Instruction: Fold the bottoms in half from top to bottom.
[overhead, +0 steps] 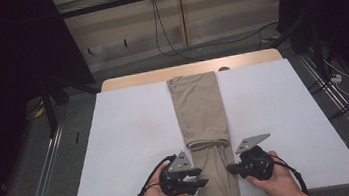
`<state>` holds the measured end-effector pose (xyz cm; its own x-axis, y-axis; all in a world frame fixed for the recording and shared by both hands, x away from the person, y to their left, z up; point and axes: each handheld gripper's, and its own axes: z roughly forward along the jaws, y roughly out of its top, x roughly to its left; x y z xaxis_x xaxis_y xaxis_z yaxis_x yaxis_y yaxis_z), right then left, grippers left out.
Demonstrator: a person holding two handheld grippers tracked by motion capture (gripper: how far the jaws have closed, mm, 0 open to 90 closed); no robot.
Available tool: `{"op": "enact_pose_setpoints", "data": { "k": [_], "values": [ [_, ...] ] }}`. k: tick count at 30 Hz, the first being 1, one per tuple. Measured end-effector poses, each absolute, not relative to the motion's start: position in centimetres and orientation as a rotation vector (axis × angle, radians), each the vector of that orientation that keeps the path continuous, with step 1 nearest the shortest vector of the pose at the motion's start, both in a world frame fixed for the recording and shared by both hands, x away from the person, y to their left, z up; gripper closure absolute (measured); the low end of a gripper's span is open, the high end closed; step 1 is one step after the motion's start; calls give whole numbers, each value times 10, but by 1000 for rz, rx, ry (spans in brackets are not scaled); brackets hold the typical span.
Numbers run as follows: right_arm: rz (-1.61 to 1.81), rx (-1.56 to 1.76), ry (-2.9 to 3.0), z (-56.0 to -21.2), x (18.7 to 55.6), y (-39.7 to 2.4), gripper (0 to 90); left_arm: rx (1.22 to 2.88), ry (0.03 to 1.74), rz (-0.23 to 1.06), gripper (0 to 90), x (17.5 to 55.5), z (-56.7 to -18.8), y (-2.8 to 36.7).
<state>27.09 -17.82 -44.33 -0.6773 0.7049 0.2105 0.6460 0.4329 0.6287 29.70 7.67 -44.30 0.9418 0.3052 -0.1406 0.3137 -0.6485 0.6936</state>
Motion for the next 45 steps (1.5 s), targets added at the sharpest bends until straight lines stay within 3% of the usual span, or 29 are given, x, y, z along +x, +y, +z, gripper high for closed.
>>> {"op": "enact_pose_setpoints", "data": {
  "k": [7, 9, 15, 20, 24, 27, 31, 36, 41, 45],
  "values": [
    [1071, 1267, 2558, -440, 255, -196, 900, 2344, 450, 24, 558, 290, -442, 78],
    [1114, 1288, 2534, -438, 258, -200, 761, 2314, 488, 4, 553, 291, -439, 82],
    [1142, 1177, 2465, -427, 299, -198, 613, 2221, 614, 151, 512, 330, -429, 90],
    [1094, 1109, 2427, -428, 339, -186, 472, 2210, 684, 285, 411, 367, -428, 80],
    [1055, 1052, 2467, -434, 352, -174, 367, 2271, 684, 273, 407, 383, -435, 71],
    [1008, 1016, 2483, -439, 352, -170, 404, 2232, 696, 236, 533, 390, -437, 69],
    [1086, 1079, 2441, -436, 356, -176, 695, 2213, 692, 223, 714, 398, -435, 70],
    [1066, 1101, 2460, -444, 364, -180, 730, 2216, 700, 182, 674, 399, -440, 68],
    [1072, 1100, 2435, -440, 363, -177, 843, 2194, 688, 184, 851, 395, -435, 66],
    [1171, 1108, 2436, -422, 354, -186, 848, 2139, 643, 104, 861, 380, -412, 74]
  ]
}}
